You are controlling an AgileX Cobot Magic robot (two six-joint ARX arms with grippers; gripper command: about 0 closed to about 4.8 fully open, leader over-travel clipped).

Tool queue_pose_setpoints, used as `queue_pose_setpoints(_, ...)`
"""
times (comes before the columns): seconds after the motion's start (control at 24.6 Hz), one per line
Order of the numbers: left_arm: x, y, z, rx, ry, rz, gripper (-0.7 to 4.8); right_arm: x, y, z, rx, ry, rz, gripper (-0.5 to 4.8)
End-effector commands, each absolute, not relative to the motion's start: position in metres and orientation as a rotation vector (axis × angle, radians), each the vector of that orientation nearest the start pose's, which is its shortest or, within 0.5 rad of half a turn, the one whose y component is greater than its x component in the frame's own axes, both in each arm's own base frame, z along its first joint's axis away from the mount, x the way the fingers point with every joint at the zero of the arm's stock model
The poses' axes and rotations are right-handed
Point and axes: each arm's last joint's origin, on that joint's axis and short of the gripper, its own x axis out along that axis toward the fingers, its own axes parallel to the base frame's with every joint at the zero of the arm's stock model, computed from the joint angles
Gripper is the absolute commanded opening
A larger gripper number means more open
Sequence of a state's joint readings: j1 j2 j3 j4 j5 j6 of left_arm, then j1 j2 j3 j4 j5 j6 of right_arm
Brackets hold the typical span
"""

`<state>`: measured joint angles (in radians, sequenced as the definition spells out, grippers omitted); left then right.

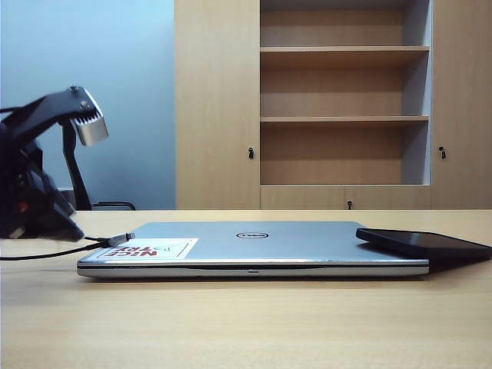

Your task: Pick up the charging cable and the phone, plug the charging cable into the charging port on the phone, and finally place them back on the table.

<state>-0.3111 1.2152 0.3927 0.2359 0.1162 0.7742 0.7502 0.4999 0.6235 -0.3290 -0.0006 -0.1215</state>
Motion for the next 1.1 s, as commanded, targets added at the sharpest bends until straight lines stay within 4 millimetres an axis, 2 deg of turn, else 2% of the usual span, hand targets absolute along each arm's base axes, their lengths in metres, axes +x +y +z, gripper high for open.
queue_pose_setpoints(0.04,0.211,-0.071,0.154,0.800,0.402,-0.629,2.15,0.087,0.081,0.305,-0.178,0.107,0.760,-0.04)
queue_pose_setpoints(0.41,0.224,-0.075,0.137,0.800,0.396,-0.627,2.15,0.087,0.081,0.306,-0.174,0.096,0.759,-0.04)
queue_pose_setpoints(0.69,0.229,-0.077,0.135,0.799,0.353,-0.611,2.14,0.087,0.081,0.306,-0.174,0.096,0.759,-0.04)
queue_pose_setpoints(0.94,0.233,-0.078,0.124,0.799,0.371,-0.618,2.06,0.087,0.081,0.307,-0.173,0.095,0.759,-0.04)
queue_pose_setpoints(0.98,0.233,-0.078,0.124,0.799,0.372,-0.618,1.87,0.087,0.081,0.307,-0.173,0.095,0.759,-0.04)
queue_pose_setpoints(1.02,0.233,-0.078,0.124,0.799,0.372,-0.618,1.44,0.087,0.081,0.306,-0.174,0.096,0.759,-0.04)
queue_pose_setpoints(1.1,0.233,-0.078,0.124,0.799,0.371,-0.618,0.25,0.087,0.081,0.307,-0.173,0.095,0.759,-0.04)
